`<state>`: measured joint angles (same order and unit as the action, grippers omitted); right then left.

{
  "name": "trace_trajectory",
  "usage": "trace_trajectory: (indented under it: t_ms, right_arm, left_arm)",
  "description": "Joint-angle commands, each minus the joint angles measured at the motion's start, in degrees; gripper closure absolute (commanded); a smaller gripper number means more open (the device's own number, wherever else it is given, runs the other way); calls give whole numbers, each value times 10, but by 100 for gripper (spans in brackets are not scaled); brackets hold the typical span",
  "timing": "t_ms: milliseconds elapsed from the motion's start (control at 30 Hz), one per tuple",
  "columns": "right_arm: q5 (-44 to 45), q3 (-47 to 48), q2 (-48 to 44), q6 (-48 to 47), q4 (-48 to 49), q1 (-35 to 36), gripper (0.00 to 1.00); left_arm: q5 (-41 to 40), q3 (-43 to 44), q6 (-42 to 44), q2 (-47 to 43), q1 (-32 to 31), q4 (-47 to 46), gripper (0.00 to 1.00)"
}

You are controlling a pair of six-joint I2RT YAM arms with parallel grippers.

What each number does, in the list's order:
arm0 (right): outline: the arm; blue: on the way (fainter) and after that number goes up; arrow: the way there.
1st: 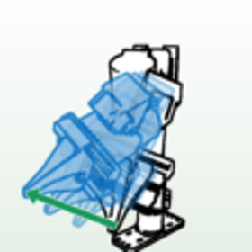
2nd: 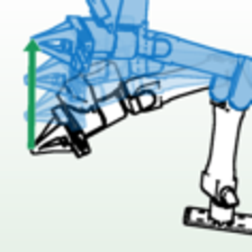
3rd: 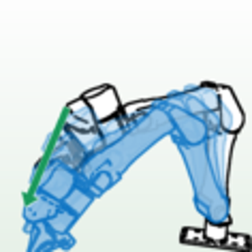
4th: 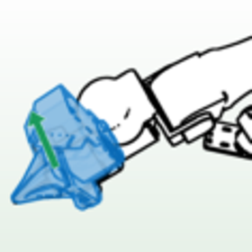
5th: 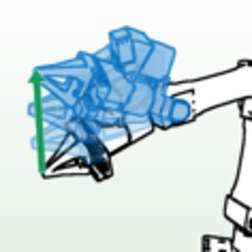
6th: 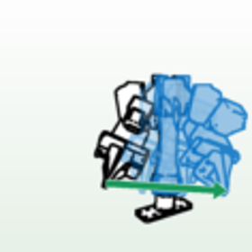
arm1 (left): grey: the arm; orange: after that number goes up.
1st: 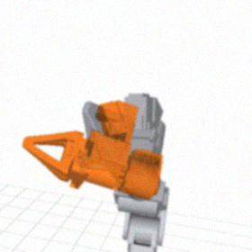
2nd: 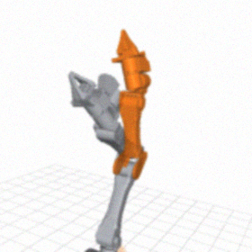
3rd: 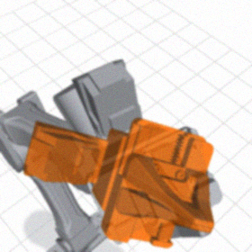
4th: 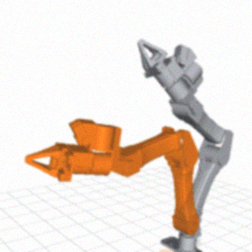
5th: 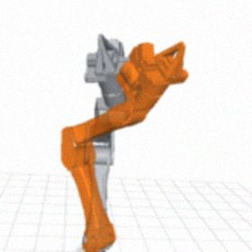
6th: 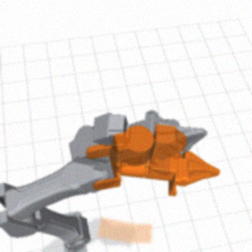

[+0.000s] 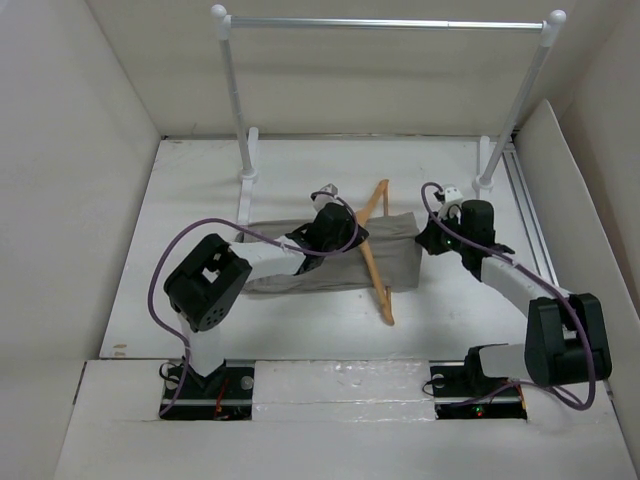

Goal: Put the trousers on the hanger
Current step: Place trousers on hanger

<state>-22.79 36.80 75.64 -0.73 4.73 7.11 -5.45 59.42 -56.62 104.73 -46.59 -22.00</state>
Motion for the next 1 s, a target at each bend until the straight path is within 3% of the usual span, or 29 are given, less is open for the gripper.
trace_trajectory:
  t_ms: [0, 367, 967]
  right_arm:
    - [-19, 12, -16, -28, -28, -37, 100]
    - [-23, 21, 37, -60, -23, -109, 100]
    - [-31, 13, 96, -59, 12, -109, 100]
  left_arm:
    - [-65, -40, 66, -9, 26, 154, 100]
    - [-116, -109, 131, -98, 47, 196, 100]
    - [-156, -96, 217, -151, 47, 233, 100]
